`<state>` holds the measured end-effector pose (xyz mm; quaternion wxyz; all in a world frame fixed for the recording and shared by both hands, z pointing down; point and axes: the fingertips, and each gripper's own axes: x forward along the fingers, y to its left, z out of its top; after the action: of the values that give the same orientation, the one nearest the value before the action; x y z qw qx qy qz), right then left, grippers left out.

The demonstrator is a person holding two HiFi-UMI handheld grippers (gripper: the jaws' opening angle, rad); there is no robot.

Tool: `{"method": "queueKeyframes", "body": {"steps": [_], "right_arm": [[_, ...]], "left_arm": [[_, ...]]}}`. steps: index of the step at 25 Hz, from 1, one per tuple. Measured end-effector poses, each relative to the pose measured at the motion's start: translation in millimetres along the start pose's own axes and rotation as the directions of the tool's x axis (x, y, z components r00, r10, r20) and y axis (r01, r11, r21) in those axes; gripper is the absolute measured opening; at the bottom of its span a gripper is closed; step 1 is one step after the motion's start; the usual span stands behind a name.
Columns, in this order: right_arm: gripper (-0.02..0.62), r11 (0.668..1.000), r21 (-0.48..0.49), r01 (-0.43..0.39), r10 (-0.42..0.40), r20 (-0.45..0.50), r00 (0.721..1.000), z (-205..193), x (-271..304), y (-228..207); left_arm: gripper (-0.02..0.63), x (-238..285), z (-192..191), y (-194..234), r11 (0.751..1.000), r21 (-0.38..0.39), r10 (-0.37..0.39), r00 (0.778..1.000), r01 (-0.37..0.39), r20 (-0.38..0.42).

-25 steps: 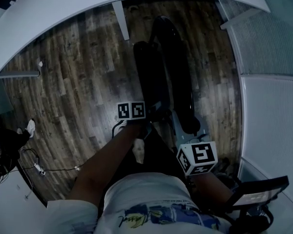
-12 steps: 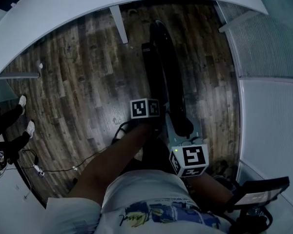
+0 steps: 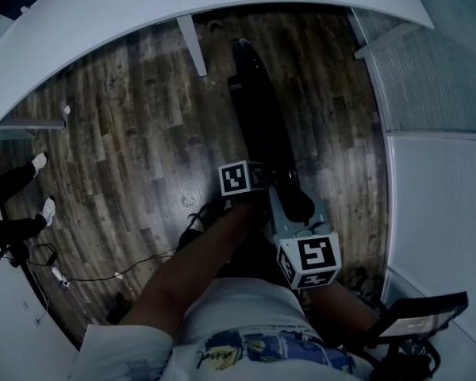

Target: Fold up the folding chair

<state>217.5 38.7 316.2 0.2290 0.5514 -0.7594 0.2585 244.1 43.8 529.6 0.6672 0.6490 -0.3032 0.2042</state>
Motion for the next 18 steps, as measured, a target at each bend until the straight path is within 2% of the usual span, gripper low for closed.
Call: {"method": "queueKeyframes", "body": {"steps": [4, 11, 18], "right_arm": [[0.098, 0.998, -0.053, -0.034, 0.032, -0.025, 0.999, 10, 3, -2], [0.091, 0.991, -0.099, -0.085, 0.08, -0.054, 0.995, 31, 10, -4], [0.089, 0.961, -0.195, -0.194, 0.184, -0.071, 0.98, 53, 14, 37]], "left_arm": [[0.129, 0, 6, -9, 0.997, -0.069, -0.017, 0.999, 0.019, 0.029], [0.127, -6, 23, -15, 0.991, -0.13, -0.003, 0.997, 0.013, 0.071], [0.129, -44, 39, -1, 0.975, -0.219, 0.015, 0.985, 0.023, 0.171]]}}
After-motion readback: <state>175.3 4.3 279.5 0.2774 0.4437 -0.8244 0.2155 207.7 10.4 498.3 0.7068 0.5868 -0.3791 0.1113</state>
